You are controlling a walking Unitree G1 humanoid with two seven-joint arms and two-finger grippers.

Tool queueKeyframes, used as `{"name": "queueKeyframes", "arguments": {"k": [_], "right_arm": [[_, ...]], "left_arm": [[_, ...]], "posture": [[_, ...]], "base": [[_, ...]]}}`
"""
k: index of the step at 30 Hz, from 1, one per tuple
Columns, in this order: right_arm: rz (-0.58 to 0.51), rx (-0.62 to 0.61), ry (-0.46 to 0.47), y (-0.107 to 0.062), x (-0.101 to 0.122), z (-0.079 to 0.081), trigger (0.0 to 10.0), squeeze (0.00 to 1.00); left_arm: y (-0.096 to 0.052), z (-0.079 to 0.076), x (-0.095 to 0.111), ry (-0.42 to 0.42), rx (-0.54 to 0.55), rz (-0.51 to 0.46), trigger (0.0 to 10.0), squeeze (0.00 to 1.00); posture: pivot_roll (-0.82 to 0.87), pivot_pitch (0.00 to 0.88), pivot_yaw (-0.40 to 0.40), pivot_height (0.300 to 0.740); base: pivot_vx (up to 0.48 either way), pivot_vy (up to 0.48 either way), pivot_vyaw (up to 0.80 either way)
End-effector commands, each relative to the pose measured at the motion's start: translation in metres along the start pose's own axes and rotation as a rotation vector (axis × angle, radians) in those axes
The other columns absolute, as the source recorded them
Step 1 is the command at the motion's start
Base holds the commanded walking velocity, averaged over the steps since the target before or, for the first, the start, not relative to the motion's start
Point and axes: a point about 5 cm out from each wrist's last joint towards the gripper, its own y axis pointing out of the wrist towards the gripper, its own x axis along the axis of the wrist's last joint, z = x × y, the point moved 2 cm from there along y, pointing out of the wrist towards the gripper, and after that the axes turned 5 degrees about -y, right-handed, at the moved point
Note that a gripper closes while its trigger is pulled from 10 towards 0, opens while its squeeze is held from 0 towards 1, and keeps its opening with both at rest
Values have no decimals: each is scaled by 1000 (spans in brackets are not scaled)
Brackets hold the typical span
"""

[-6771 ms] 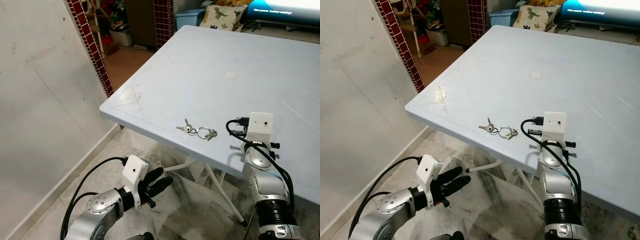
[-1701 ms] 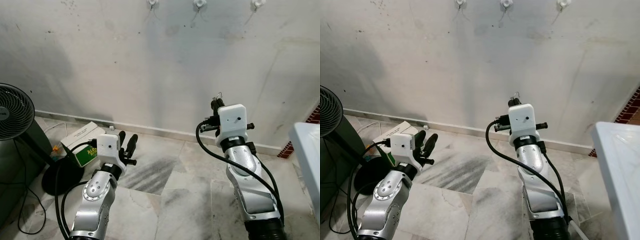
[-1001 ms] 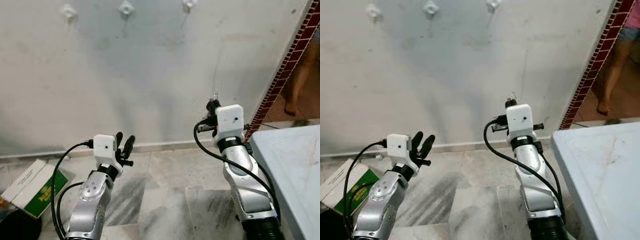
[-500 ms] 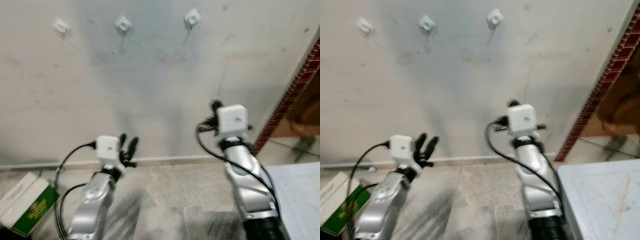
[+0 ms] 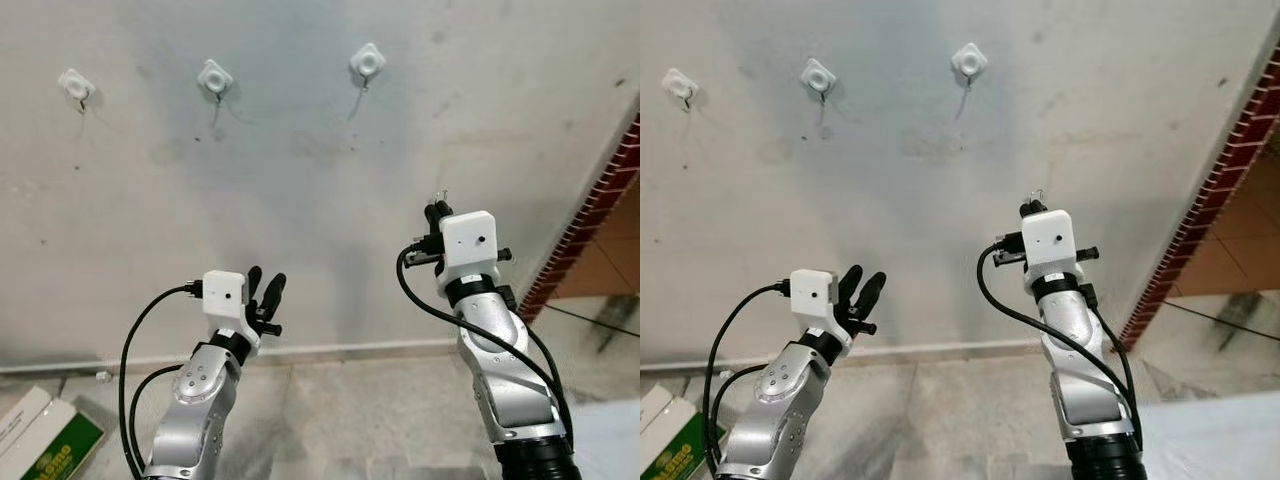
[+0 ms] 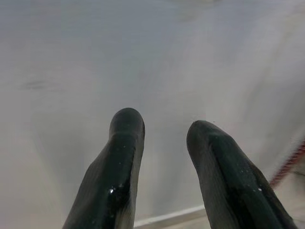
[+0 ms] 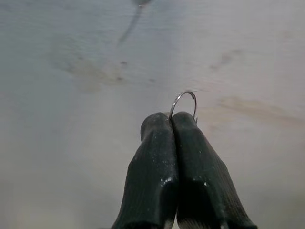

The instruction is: Hang keys on a hook

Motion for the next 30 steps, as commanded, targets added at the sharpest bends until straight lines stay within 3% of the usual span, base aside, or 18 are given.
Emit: {"name": "queueKeyframes", "arguments": {"k": [1, 10, 22, 30], "right_arm": [[-10, 3, -11, 0, 1, -2, 10000, 0], [-18, 15, -22, 0, 2, 1, 10000, 0], [-17, 15, -26, -1, 2, -1, 10000, 0], [-15, 13, -33, -1, 2, -3, 10000, 0]], "left_arm": [[0, 2, 0, 18, 19, 0, 10000, 0], [2, 2, 3, 31, 24, -11, 10000, 0], [3, -1, 2, 11, 25, -17, 10000, 0], [2, -3, 1, -13, 13, -18, 10000, 0]], "posture": [[-112, 71, 79, 740], [-110, 68, 75, 740], [-119, 72, 68, 740], [-122, 72, 65, 740]], "base": [[0, 0, 0], [0, 0, 92], [0, 0, 732], [0, 0, 0]]}}
